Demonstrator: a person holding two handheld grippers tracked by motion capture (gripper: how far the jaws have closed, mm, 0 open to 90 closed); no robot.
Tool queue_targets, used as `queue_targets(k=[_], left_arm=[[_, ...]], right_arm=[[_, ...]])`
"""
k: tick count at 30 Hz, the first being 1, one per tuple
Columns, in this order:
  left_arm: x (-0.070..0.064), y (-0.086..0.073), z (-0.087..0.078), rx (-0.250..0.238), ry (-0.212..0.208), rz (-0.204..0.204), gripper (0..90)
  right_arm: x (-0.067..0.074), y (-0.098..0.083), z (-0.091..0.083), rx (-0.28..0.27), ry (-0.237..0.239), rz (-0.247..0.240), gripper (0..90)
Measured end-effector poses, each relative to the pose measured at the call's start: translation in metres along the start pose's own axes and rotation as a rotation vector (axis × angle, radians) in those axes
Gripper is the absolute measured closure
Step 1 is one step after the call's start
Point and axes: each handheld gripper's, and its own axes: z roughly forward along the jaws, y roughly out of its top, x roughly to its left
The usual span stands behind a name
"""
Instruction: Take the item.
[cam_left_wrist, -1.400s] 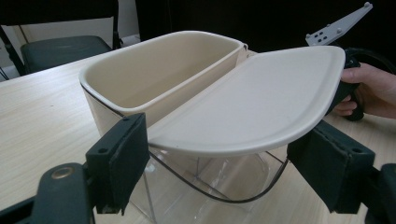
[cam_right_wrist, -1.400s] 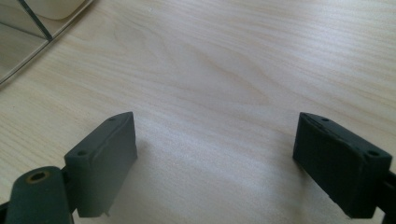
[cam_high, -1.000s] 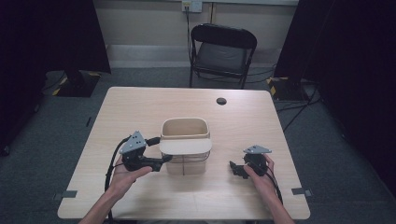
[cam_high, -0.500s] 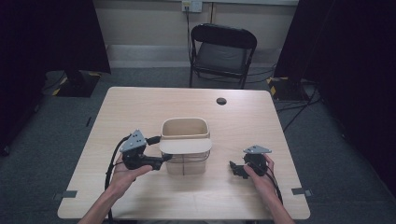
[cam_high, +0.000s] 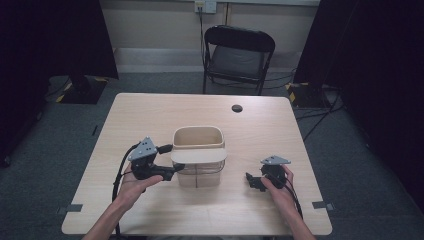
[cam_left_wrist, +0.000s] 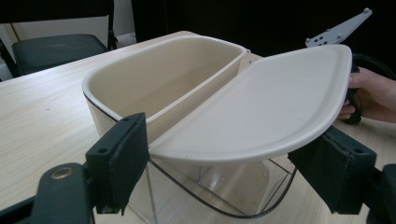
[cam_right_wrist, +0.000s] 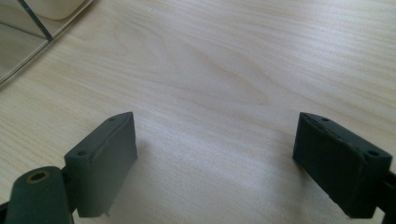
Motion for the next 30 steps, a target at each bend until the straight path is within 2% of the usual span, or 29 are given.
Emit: queue_targets(k=[6,18,24,30], left_arm=[[-0.0010,0.0014,0.0012,-0.002,-0.004,0.005,21.2],[-0.0002,0.0026,0.0034,0.002,-0.018,-0.011,23.4],[0.0001,0.0034,0.0031,0.009,-0.010,0.001,25.4],[0.0000,0.0036,0.0061,0.003,-0.011,-0.006,26.1]], right_arm=[[0.0000,0.0000,0.0000,0.000,0.000,0.000,12.8],[0.0000,0.0000,0.0000,0.000,0.000,0.000,12.8],[0.0001,0.0000,0.0000,0.000,0.000,0.002,12.8],[0.0001,0.0000,0.0000,0.000,0.000,0.000,12.8]])
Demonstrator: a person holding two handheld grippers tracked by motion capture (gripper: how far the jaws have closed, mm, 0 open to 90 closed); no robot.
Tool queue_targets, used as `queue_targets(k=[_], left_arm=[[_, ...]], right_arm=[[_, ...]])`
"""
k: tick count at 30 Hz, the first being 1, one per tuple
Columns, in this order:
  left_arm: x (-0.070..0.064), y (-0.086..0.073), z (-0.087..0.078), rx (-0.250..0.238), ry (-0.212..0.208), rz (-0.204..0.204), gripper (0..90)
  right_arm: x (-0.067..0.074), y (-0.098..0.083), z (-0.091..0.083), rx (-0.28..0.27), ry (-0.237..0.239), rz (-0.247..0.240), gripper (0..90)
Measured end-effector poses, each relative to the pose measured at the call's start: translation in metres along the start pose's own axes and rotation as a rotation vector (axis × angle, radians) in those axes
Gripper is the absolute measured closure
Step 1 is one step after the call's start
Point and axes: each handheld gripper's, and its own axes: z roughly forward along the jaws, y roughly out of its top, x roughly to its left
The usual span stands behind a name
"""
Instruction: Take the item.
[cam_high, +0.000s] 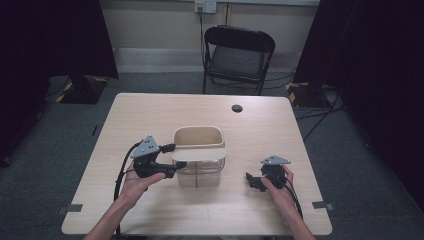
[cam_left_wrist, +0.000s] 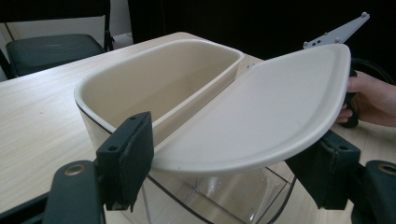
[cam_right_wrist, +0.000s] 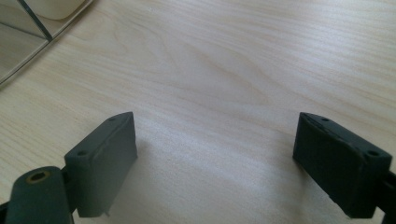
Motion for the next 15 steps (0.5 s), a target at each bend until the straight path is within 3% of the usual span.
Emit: queue_targets(k=[15], left_arm=[[-0.0002,0.0080,0.0011,0.008,-0.036,0.013,35.3]], right_arm=[[0.0000,0.0000,0.0000,0.000,0.000,0.000,12.8]])
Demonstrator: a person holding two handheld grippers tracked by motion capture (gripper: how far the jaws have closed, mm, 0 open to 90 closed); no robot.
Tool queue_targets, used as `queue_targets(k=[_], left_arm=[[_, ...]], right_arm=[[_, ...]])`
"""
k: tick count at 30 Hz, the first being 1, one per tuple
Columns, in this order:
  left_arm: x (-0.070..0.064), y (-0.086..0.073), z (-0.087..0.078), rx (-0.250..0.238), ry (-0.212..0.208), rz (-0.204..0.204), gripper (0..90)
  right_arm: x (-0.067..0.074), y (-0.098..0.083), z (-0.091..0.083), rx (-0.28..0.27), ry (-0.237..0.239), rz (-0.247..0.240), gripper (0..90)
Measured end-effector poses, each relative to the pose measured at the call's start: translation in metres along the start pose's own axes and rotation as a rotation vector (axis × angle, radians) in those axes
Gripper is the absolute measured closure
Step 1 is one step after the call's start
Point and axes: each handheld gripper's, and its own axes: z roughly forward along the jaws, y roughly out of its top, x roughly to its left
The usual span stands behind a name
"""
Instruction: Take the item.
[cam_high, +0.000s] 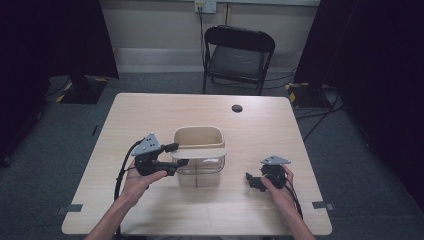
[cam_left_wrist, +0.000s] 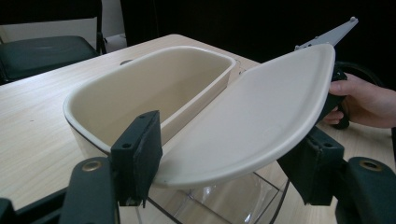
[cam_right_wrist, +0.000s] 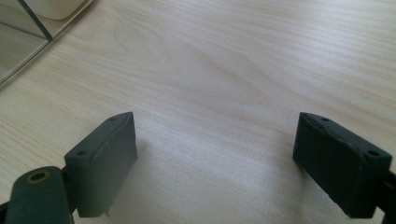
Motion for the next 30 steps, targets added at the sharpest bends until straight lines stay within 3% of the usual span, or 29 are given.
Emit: queue_targets(k=[9,14,30], left_arm=[[0.0019,0.0000,0.0001,0.003,-0.015,-0.017,37.3],[0.0015,0.0004,0.0009,0.011,-0.001,0.006,39.3],[0.0079,0.0017,0.0006,-0.007,-0.026,-0.034,42.1]], right_arm=[[0.0000,0.0000,0.0000,0.000,0.000,0.000,12.8],[0.0000,0.0000,0.0000,0.000,0.000,0.000,12.8],[0.0003,0.0000,-0.0001,0.001,-0.002,0.003,12.8]])
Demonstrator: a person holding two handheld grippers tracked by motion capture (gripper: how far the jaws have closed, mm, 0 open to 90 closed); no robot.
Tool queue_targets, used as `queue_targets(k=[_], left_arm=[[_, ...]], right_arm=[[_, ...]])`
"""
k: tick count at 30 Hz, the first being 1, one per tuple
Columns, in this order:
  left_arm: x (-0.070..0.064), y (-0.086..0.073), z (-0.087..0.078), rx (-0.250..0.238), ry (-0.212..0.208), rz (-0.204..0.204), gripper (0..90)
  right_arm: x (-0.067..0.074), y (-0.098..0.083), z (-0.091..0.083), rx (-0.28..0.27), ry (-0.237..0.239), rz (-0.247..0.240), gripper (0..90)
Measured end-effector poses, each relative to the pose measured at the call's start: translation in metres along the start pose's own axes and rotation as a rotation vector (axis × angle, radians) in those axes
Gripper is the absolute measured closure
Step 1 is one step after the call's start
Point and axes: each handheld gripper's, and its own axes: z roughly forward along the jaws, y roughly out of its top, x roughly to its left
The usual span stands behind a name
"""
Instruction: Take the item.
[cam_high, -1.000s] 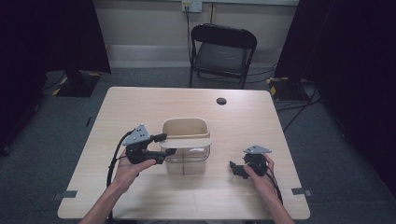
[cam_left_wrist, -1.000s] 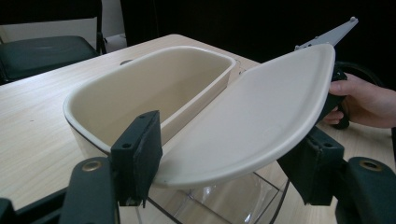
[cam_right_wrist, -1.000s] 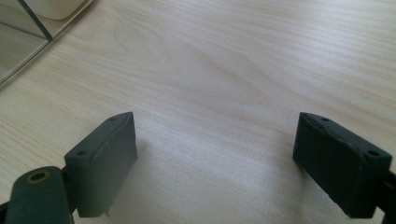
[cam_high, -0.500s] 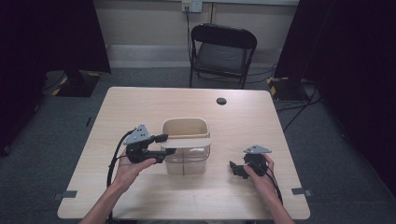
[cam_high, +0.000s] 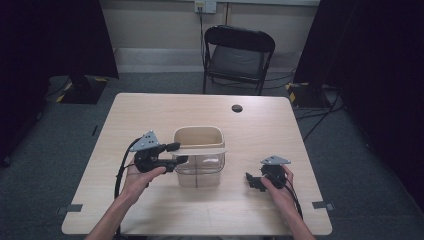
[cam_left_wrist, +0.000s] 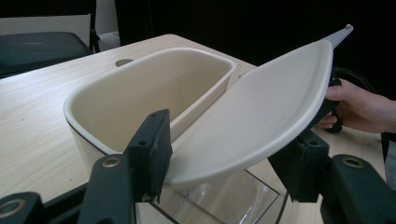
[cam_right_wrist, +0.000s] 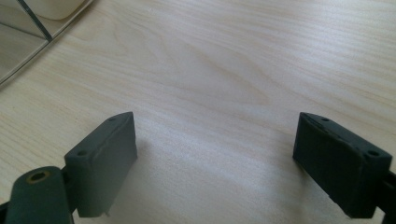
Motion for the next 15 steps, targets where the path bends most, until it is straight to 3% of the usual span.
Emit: queue_targets(k=[15], left_arm=[[0.0059,0.0044,-0.0013,0.003,-0.007,-0.013,46.5]], right_arm=[[0.0001,-0.0001,-0.0002,0.001,0.000,-0.002,12.8]])
